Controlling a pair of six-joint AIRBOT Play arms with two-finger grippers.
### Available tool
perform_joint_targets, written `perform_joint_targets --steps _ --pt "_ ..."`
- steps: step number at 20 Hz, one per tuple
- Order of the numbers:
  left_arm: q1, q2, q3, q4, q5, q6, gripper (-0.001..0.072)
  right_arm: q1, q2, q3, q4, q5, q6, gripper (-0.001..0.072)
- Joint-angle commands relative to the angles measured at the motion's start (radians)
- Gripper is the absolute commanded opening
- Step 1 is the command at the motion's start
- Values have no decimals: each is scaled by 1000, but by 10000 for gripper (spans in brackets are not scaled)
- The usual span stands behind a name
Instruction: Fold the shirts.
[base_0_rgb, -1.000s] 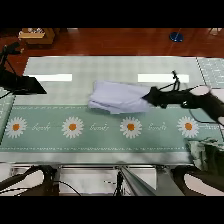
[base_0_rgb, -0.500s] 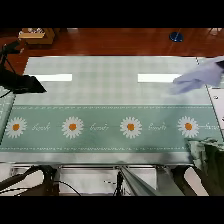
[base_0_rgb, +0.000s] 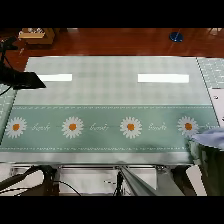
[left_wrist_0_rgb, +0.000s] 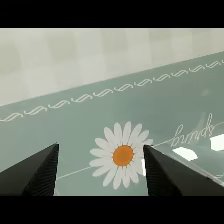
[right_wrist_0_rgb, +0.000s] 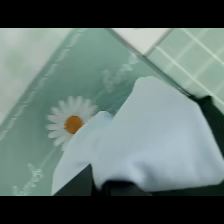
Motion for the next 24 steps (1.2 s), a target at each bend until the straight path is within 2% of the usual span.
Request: perform_joint_targets --steps 1,5,9,12,18,21,24 --pt "1 -1 0 1 19 5 608 -61 -1 -4 -267 54 -41 21" --pt "1 -1 0 1 82 37 608 -66 8 -97 -339 55 -49 21" --pt "1 -1 0 1 107 35 607 -67 69 -239 -676 55 -51 21" --pt "1 0 0 0 108 35 607 -72 105 -360 -832 53 -51 21" --pt "1 0 0 0 116 35 608 -265 106 -545 -851 34 -65 22" --pt "1 0 0 0 116 35 607 -348 106 -559 -851 -16 -75 22" --pt "1 0 0 0 117 35 608 -357 105 -559 -851 -68 -127 22"
